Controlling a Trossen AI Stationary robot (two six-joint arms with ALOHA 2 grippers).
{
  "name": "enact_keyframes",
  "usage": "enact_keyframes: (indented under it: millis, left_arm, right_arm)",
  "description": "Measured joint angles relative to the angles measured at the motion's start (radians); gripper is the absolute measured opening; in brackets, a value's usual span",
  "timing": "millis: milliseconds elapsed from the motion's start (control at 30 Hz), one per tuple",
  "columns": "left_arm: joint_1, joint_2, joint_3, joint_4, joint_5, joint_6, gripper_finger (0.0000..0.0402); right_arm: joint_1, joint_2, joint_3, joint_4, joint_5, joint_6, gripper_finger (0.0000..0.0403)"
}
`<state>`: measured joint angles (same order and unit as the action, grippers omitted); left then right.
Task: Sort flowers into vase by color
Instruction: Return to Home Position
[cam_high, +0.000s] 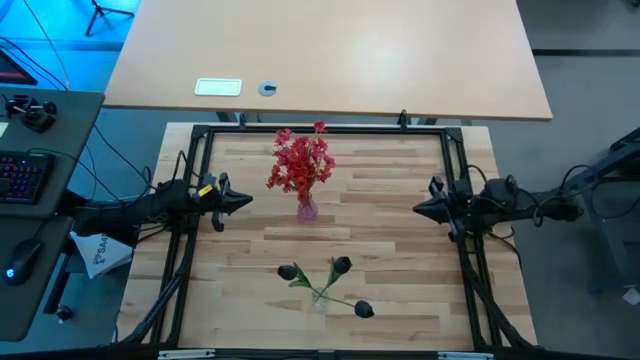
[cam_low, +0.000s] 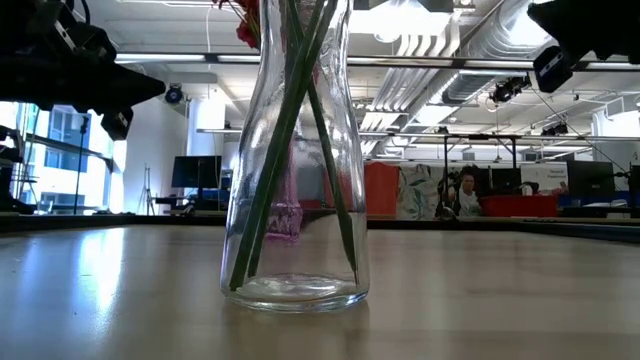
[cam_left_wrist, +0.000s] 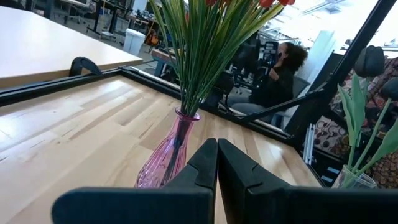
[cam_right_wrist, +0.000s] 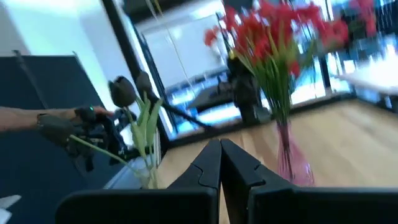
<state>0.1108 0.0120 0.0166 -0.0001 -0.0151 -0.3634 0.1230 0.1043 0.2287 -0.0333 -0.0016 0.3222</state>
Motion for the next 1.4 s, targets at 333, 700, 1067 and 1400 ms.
enact_keyframes:
  millis: [333, 700, 1067, 1400]
  left_arm:
    - [0.000, 0.000, 0.000, 0.000, 0.000, 0.000, 0.0000]
    - [0.000, -0.009, 0.000, 0.001, 0.003, 0.000, 0.0000]
    - [-0.001, -0.008, -0.001, 0.000, 0.003, 0.000, 0.0000]
    - [-0.003, -0.008, -0.004, 0.008, 0.003, 0.000, 0.0000]
  right_arm:
    - [0.004, -0.066, -0.217, 0.193, -0.176, 0.016, 0.0000]
    - [0.004, -0.060, -0.218, 0.069, -0.158, 0.017, 0.0000]
    - [0.030, -0.104, -0.219, 0.091, -0.126, 0.017, 0.0000]
    - [0.035, -0.090, -0.219, 0.066, -0.122, 0.017, 0.0000]
